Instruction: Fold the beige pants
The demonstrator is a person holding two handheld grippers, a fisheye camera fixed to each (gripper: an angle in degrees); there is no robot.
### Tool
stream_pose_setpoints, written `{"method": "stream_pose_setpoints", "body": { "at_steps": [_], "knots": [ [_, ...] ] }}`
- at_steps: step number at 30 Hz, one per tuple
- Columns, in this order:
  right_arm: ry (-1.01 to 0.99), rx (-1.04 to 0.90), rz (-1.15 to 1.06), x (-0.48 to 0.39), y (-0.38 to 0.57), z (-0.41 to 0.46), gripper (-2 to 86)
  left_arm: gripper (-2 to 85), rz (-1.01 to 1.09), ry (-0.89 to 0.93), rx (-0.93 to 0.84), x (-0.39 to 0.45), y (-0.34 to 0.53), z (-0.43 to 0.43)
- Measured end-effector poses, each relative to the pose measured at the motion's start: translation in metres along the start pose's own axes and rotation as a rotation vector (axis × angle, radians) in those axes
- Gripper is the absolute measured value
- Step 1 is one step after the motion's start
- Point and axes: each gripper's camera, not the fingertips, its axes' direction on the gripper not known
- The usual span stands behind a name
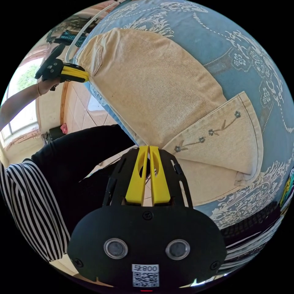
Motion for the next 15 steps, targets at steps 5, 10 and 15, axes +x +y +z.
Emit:
{"method": "stream_pose_setpoints", "body": {
  "at_steps": [5,10,15],
  "knots": [
    [0.028,0.004,0.034,0.004,0.004,0.035,0.7,2.4,-0.07,0.042,-0.046,0.009,-0.023,0.011],
    [0.0,0.077,0.051,0.01,0.023,0.047,0.7,2.3,-0.034,-0.009,-0.079,0.03,-0.041,0.011],
    [-0.003,0.115,0.039,0.013,0.042,0.067,0.7,2.2,-0.064,-0.055,-0.117,0.052,-0.059,0.011]
  ]
}}
